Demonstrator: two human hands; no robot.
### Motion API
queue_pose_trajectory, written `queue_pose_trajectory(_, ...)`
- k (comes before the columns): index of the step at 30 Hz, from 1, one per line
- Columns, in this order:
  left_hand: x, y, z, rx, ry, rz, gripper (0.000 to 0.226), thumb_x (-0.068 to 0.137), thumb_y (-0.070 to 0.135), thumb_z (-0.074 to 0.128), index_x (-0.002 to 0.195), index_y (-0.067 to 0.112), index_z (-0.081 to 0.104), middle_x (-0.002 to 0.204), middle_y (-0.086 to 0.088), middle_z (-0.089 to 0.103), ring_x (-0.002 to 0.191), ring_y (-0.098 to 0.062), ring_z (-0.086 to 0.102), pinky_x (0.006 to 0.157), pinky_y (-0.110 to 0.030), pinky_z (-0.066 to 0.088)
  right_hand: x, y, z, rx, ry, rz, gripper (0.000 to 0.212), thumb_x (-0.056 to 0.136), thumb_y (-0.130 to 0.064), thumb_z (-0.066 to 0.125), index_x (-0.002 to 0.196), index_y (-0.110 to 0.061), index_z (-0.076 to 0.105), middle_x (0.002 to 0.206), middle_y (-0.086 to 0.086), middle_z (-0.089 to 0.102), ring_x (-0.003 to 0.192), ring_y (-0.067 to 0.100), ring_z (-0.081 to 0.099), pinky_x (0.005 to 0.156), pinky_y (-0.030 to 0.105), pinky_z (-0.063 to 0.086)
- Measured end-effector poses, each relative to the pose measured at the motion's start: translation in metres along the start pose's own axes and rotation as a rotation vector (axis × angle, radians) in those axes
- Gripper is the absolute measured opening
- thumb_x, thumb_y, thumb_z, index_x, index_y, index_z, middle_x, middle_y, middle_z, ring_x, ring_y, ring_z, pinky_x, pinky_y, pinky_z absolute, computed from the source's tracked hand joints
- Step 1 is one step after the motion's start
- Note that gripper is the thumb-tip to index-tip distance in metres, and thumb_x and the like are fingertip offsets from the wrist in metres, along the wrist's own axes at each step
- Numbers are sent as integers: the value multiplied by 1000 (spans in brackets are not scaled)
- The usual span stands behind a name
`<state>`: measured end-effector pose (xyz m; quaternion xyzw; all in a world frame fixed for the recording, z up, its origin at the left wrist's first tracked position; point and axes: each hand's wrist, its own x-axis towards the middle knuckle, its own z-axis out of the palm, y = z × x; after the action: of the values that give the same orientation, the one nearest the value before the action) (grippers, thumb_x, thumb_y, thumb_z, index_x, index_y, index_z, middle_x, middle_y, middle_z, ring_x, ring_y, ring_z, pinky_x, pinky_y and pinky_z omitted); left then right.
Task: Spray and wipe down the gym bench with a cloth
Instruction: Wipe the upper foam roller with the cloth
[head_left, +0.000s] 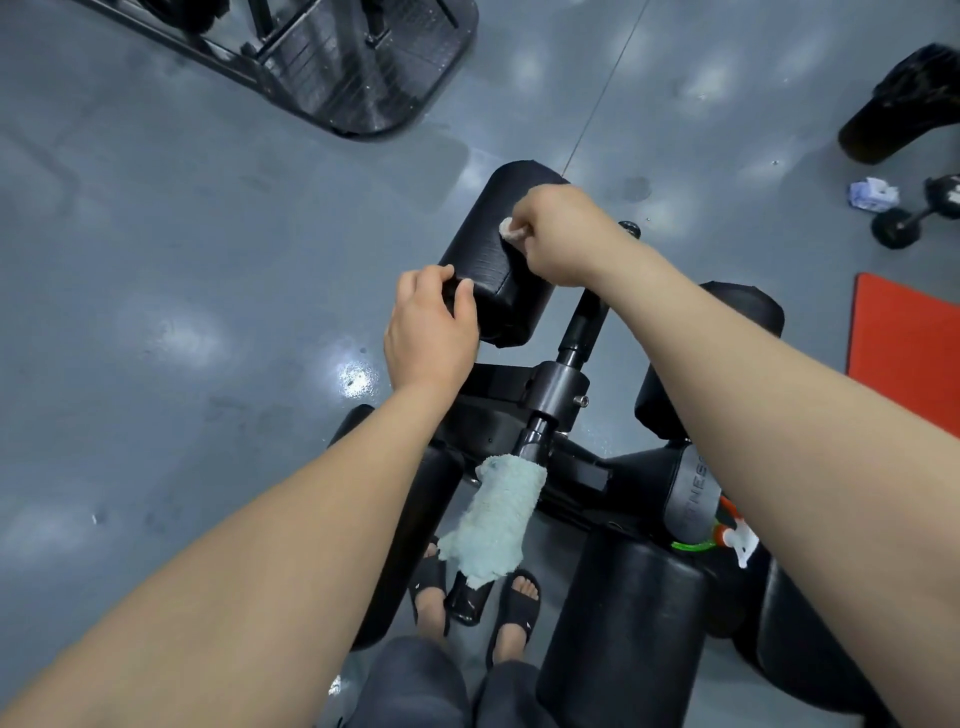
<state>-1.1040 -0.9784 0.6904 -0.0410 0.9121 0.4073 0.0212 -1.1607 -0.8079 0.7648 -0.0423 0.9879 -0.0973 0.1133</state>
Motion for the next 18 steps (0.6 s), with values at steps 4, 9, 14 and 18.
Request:
queue_pose_trajectory(4,-1,1,-2,-12,-7,-19,33,101,48,49,126,28,58,127,7,53,96,-23,62,86,-45,53,-20,-14,7,39,13,-59,29,87,-5,52,62,-16,43,81,10,54,79,33,55,69,42,46)
queue_pose_trajectory(9,1,4,-2,52,-64,-80,49,103,51,43,142,23,50,143,-1,47,123,-28,54,99,-47,47,-42,-24,15,89,-6,-96,23,86,-8,50,64,-12,47,84,7,50,77,28,54,64,36,43)
queue_pose_trajectory(14,3,4,-1,72,-78,-93,43,107,42,35,143,22,49,144,-3,49,129,-28,50,102,-45,43,-53,-17,12,229,-106,-98,25,83,-20,56,69,0,53,81,14,59,81,30,63,70,42,54)
queue_pose_trajectory(18,2,4,-1,77,-58,-83,38,108,30,32,140,23,51,143,-1,49,125,-28,52,97,-43,45,-47,-16,11,303,-60,-47,26,85,-26,70,101,-5,69,93,12,63,91,28,61,76,39,51)
